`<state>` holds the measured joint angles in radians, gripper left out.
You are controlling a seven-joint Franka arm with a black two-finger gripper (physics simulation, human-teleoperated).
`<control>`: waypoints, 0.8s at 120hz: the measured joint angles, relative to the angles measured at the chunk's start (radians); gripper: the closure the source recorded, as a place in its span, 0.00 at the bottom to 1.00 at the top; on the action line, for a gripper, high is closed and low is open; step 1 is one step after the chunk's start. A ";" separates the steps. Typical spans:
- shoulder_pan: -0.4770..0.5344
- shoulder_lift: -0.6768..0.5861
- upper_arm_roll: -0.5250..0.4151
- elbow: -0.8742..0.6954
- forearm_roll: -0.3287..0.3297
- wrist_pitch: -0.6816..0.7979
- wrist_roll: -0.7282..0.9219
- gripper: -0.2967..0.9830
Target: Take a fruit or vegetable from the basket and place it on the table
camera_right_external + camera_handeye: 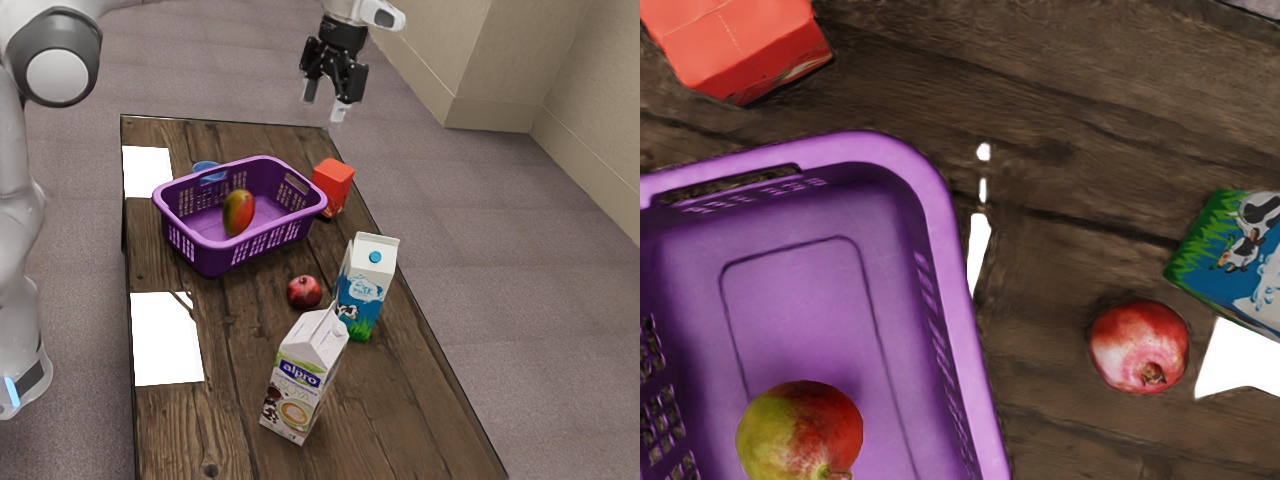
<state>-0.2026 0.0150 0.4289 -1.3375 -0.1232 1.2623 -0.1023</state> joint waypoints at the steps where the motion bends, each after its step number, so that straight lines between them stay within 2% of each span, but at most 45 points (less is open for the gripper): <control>1: 0.008 0.000 0.000 0.000 0.000 0.007 -0.001 0.25; 17: 0.154 -0.002 -0.002 0.011 -0.002 0.087 -0.021 0.25; 24: 0.260 -0.020 -0.054 0.213 0.074 0.088 -0.022 0.25; 33: 0.378 -0.019 -0.078 0.297 0.158 0.088 0.015 0.25; 53: 0.595 -0.002 -0.077 0.251 0.202 0.081 0.093 0.25; 59: 0.620 -0.050 -0.074 0.101 0.198 0.105 0.111 0.25; 63: 0.576 -0.136 -0.077 -0.081 0.196 0.153 0.122 0.24; 69: 0.264 -0.243 -0.083 -0.306 0.194 0.226 0.137 0.24; 74: 0.125 -0.294 -0.088 -0.448 0.192 0.289 0.149 0.25; 79: 0.071 -0.335 -0.091 -0.568 0.191 0.355 0.160 0.25; 85: 0.053 -0.354 -0.091 -0.646 0.190 0.417 0.172 0.25; 96: 0.053 -0.338 -0.099 -0.610 0.194 0.417 0.177 0.25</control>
<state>-0.1497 -0.3225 0.3296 -1.9477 0.0711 1.6797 0.0749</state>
